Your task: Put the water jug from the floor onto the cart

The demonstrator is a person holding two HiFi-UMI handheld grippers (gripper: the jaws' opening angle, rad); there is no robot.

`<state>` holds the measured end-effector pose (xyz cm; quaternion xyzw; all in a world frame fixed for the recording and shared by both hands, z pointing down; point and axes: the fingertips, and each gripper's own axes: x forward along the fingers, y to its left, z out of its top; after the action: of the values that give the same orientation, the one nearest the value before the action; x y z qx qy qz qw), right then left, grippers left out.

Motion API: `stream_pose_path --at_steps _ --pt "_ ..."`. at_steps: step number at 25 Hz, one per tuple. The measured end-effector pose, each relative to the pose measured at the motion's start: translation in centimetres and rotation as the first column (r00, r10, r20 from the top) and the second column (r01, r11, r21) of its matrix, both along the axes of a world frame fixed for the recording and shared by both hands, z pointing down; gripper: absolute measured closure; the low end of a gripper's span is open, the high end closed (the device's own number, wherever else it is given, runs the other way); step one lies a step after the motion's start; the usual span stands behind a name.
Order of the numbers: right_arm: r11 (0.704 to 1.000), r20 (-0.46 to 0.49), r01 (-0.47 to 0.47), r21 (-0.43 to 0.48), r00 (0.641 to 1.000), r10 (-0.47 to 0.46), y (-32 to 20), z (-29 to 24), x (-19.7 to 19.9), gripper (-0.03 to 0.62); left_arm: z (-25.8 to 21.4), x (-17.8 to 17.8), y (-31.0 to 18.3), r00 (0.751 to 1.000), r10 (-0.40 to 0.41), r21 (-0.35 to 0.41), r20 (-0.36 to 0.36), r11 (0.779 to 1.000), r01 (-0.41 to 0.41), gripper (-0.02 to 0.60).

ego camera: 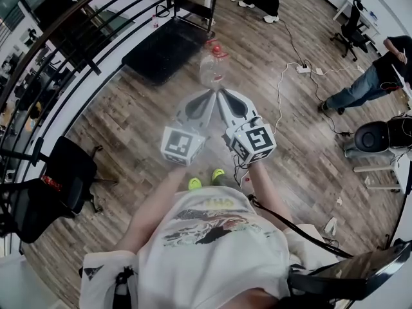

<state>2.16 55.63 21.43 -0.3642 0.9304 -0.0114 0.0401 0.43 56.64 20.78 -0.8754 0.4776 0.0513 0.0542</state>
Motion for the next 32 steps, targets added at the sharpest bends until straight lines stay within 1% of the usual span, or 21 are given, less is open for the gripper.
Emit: stream_pose_path --at_steps 4,8,10,12,14,18,20,23,27,30,32 --pt "1.000 -0.008 0.008 0.007 1.000 -0.008 -1.5 -0.3 -0.1 0.572 -0.1 -0.1 -1.5 1.000 -0.006 0.011 -0.006 1.000 0.006 0.569" --pt "1.000 -0.022 0.011 0.019 1.000 -0.010 -4.1 0.3 0.8 0.572 0.3 0.9 -4.2 1.000 -0.008 0.021 0.002 1.000 0.008 0.569" --pt "1.000 -0.019 0.015 0.010 1.000 -0.014 -5.9 0.8 1.3 0.572 0.7 1.4 -6.0 1.000 -0.007 0.020 0.008 1.000 0.007 0.569" --pt "1.000 -0.014 0.025 -0.002 1.000 -0.025 -7.7 1.3 1.6 0.572 1.7 1.7 -8.0 1.000 -0.010 -0.005 0.025 1.000 0.010 0.569" --pt "0.999 -0.016 0.036 -0.008 0.999 -0.036 -9.8 1.7 2.1 0.572 1.9 2.2 -10.0 0.999 -0.015 -0.014 0.030 1.000 0.015 0.569" --pt "0.998 -0.019 0.054 -0.014 0.998 -0.054 -14.0 2.0 3.3 0.572 1.3 3.7 -14.2 1.000 -0.030 0.003 0.010 1.000 0.030 0.569" --pt "0.998 -0.015 0.062 -0.014 0.998 -0.062 -16.1 2.0 4.0 0.572 1.5 4.3 -16.3 0.999 -0.040 0.006 0.017 0.999 0.040 0.569" --pt "0.997 -0.011 0.070 -0.012 0.997 -0.070 -19.0 2.1 5.2 0.572 2.3 5.5 -19.0 0.998 -0.052 -0.013 0.042 0.999 0.053 0.569" --pt "0.997 -0.020 0.077 -0.022 0.997 -0.077 -22.4 2.4 6.3 0.572 1.9 6.8 -22.2 0.997 -0.076 0.009 0.017 0.997 0.076 0.569" --pt "0.995 -0.026 0.091 -0.029 0.995 -0.091 -24.1 3.1 6.6 0.572 3.4 7.0 -23.9 0.994 -0.097 -0.029 0.057 0.995 0.099 0.569" --pt "0.995 -0.018 0.093 -0.038 0.995 -0.093 -25.3 3.6 6.9 0.572 3.9 7.2 -25.0 0.992 -0.103 -0.038 0.066 0.994 0.106 0.569"
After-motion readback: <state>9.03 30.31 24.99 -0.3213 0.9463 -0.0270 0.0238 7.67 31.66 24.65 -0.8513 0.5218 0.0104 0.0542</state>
